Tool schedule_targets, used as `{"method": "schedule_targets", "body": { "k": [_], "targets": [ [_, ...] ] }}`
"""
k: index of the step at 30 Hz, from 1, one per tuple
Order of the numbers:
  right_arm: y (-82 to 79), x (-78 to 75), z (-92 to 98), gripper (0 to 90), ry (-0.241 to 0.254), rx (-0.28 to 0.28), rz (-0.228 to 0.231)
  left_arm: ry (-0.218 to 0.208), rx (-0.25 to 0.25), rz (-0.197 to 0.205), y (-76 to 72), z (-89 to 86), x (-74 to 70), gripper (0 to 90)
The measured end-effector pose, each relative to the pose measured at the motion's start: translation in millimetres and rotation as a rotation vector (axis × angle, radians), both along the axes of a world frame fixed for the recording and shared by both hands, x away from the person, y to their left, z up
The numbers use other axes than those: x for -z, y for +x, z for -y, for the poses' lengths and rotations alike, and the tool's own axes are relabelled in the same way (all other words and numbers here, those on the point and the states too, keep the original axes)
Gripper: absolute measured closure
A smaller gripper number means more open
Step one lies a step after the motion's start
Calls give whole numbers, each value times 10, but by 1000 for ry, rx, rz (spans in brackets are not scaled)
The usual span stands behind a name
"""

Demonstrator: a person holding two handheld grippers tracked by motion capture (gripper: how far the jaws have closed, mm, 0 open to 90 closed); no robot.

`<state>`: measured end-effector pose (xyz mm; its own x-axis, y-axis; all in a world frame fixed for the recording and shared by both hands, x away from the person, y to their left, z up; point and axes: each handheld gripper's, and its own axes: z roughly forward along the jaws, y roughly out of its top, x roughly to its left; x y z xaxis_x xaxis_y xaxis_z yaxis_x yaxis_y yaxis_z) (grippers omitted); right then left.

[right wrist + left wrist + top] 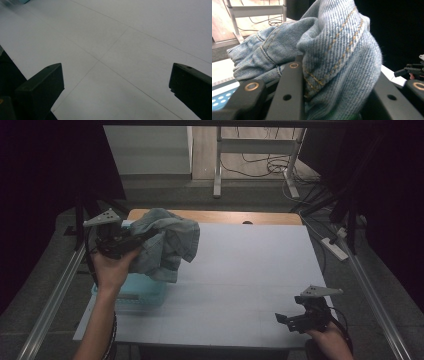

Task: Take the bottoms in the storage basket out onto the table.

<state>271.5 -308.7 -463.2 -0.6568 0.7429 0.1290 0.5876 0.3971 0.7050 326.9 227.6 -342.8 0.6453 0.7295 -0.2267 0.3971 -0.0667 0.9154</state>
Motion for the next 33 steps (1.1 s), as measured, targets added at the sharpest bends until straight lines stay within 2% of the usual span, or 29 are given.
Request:
{"method": "schedule_targets", "body": {
  "k": [16, 26, 33],
  "targets": [
    [2, 2, -1, 1, -2, 2, -6, 21, 58, 1, 130, 309, 47, 698],
    [7, 5, -5, 0, -7, -1, -9, -4, 98, -9, 194, 451, 84, 698],
    [5, 3, -3, 1, -7, 1, -8, 4, 117, -19, 267, 571, 114, 698]
  ]
}}
